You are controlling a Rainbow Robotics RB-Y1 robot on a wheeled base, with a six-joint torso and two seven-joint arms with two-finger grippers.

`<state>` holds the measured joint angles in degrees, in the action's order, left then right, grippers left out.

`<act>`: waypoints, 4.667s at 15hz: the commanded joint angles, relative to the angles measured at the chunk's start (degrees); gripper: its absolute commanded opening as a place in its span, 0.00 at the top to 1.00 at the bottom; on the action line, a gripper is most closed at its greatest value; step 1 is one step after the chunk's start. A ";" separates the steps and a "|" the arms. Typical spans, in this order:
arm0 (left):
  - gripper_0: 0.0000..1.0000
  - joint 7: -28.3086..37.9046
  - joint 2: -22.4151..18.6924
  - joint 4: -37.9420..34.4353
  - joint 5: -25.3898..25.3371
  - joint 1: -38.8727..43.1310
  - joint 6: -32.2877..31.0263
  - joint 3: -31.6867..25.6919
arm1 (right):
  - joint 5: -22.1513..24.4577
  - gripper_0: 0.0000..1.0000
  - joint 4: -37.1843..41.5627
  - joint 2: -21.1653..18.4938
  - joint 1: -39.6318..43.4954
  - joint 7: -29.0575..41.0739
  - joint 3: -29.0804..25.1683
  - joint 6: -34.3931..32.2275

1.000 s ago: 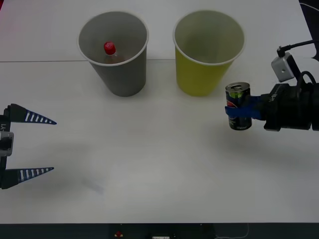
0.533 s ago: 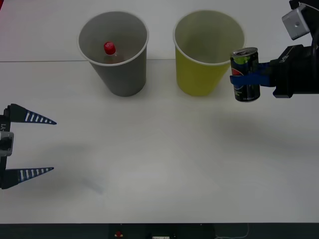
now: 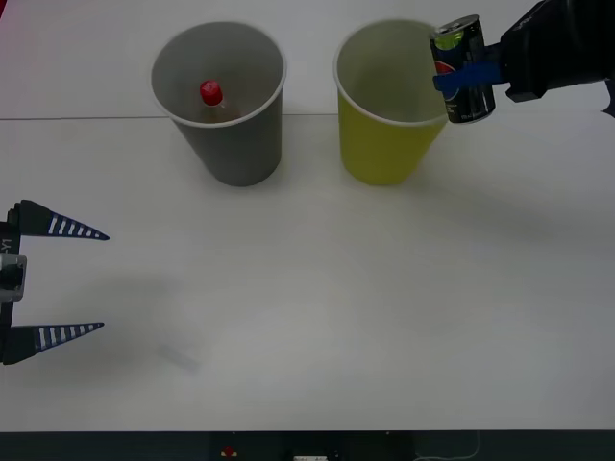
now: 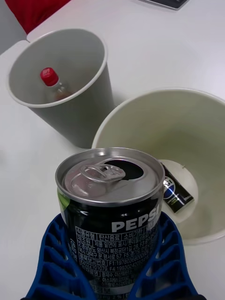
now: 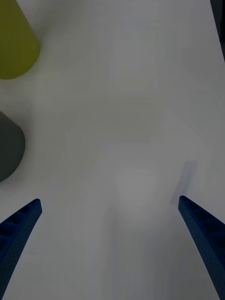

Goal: Put the can into the green bin and the plastic bottle into the gray bin

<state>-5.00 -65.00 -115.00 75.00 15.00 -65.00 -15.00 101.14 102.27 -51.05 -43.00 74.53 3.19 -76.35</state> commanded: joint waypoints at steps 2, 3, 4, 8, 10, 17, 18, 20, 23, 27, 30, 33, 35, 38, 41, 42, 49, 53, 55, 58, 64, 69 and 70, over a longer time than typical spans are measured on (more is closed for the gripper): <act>0.00 0.00 0.00 0.00 0.00 0.00 0.00 0.00 | 5.56 1.00 -8.14 1.74 -8.94 0.01 6.66 -0.03; 0.00 0.00 0.00 0.00 0.00 0.00 0.00 0.00 | 6.96 1.00 -10.51 2.53 -10.96 0.01 7.71 -0.03; 0.00 0.00 0.00 0.00 0.00 0.00 0.00 0.00 | 8.19 1.00 -12.45 3.32 -12.63 0.01 8.85 -0.12; 0.00 0.00 0.00 0.00 0.00 0.00 0.00 0.00 | 9.95 1.00 -18.34 4.99 -16.41 -0.17 11.31 0.06; 0.00 0.00 0.00 0.00 0.00 0.00 0.00 0.00 | 10.65 0.82 -19.04 5.17 -16.67 -1.31 11.84 0.59; 0.00 0.00 0.00 0.00 0.00 0.00 0.00 0.00 | 9.77 0.00 -20.89 5.17 -16.67 -6.06 12.19 4.19; 0.00 0.00 0.00 0.00 0.00 0.00 0.00 0.00 | 9.69 0.00 -20.80 5.17 -16.67 -6.06 12.28 4.19; 0.00 0.00 0.00 0.00 0.00 0.00 0.00 0.00 | 8.28 0.00 -20.80 4.99 -16.59 -7.03 12.28 4.10; 0.00 0.00 0.00 0.00 0.00 0.00 0.00 0.00 | 3.62 0.00 -20.80 3.50 -16.50 -9.84 12.28 3.93; 0.00 0.00 0.00 0.00 0.00 0.00 0.00 0.00 | 0.63 0.00 -15.70 1.04 -13.77 -10.81 12.02 4.19; 0.00 0.00 0.00 0.00 0.00 0.00 0.00 0.00 | -0.60 0.00 -9.37 -0.72 -9.47 -11.95 10.87 4.89; 0.00 0.00 0.00 0.00 0.00 0.00 0.00 0.00 | -3.94 0.00 -5.15 -3.71 -5.86 -13.71 10.70 6.91; 0.00 0.00 0.00 0.00 0.00 0.00 0.00 0.00 | -5.43 0.00 -1.99 -5.64 -3.58 -15.02 10.35 7.97; 0.00 0.00 0.00 0.00 0.00 0.00 0.00 0.00 | -7.28 0.00 2.05 -6.87 1.08 -16.96 7.36 8.14; 0.00 0.00 0.00 0.00 0.00 0.00 0.00 0.00 | -7.36 0.00 7.33 -8.89 6.27 -18.54 5.16 9.02; 0.00 0.00 0.00 0.00 0.00 0.00 0.00 0.00 | -7.45 0.00 8.91 -9.33 8.55 -19.15 4.28 9.38; 0.00 0.00 0.00 0.00 0.00 0.00 0.00 0.00 | -17.12 0.00 12.60 -12.41 23.23 -34.01 -2.22 13.24; 0.00 0.00 0.00 0.00 0.00 0.00 0.00 0.00 | -20.99 0.00 12.60 -13.55 29.29 -41.92 -5.03 13.24; 0.00 0.00 0.00 0.00 0.00 0.00 0.00 0.00 | -22.66 0.00 12.60 -13.55 33.07 -44.82 -7.23 13.24; 0.00 0.00 0.00 0.00 0.00 0.00 0.00 0.00 | -25.03 0.00 12.60 -13.55 38.79 -50.27 -10.13 13.33; 0.00 0.00 0.00 0.00 0.00 0.00 0.00 0.00 | -28.99 0.00 12.60 -12.23 47.66 -59.15 -14.97 13.68; 0.00 0.00 0.00 0.00 0.00 0.00 0.00 0.00 | -26.70 0.00 12.60 -8.98 49.16 -60.99 -15.41 13.68; 0.00 0.00 0.00 0.00 0.00 0.00 0.00 0.00 | -26.44 0.00 12.60 -8.72 49.16 -60.99 -15.32 13.77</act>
<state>-5.00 -65.00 -115.00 75.00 15.00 -65.00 -15.00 74.40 114.88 -60.00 6.15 13.55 -12.19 -62.63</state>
